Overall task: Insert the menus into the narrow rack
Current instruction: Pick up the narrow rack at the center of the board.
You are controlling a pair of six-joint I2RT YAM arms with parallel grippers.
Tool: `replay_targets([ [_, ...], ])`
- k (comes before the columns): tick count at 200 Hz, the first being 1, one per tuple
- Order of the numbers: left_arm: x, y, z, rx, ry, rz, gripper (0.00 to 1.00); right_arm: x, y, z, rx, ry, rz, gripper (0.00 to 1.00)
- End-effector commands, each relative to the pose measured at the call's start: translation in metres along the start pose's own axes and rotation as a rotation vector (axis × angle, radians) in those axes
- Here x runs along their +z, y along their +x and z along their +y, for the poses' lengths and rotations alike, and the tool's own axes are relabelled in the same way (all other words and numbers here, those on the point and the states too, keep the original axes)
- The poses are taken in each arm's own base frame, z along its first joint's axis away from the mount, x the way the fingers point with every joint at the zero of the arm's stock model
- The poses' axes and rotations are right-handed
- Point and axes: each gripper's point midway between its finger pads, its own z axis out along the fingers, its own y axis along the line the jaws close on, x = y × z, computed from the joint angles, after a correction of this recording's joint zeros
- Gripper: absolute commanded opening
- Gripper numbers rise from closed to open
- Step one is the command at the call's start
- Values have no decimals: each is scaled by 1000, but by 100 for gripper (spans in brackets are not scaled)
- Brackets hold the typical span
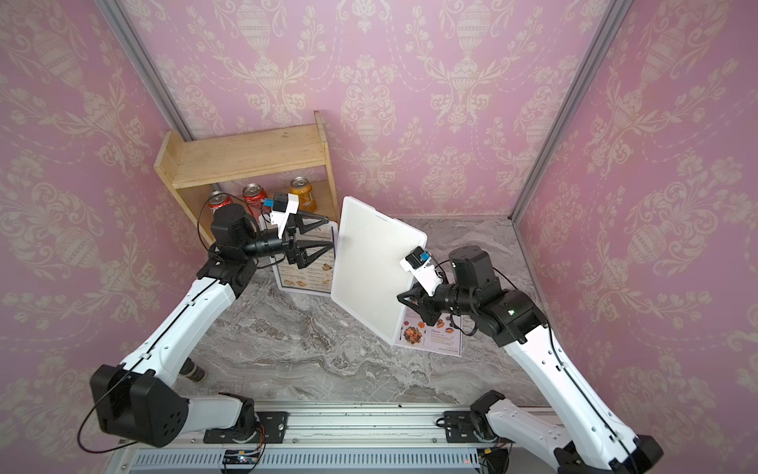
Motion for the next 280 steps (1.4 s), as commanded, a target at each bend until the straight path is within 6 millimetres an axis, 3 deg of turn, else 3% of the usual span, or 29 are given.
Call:
replay_targets([
  [1, -6, 4, -20, 2, 62, 17, 95, -17, -43, 19, -110, -65, -134, 0],
  [40, -9, 32, -18, -21, 32, 77, 92, -7, -50, 20, -116, -104, -126, 0],
  [105, -8, 41, -3, -13, -1, 96, 88, -5, -59, 34, -148, -162, -123, 0],
  [171, -12, 42, 15, -31, -10, 111, 86, 5, -52, 39, -171, -169, -92, 0],
  [207, -16, 41, 4, -22, -3, 110, 72, 16, -50, 22, -180, -96, -66, 0],
  [255, -24, 49, -9, -40, 4, 115, 41, 33, -57, 3, -178, -64, -61, 0],
  [280, -28, 52, -15, -38, -5, 114, 38, 39, -64, -13, -164, -47, -65, 0],
])
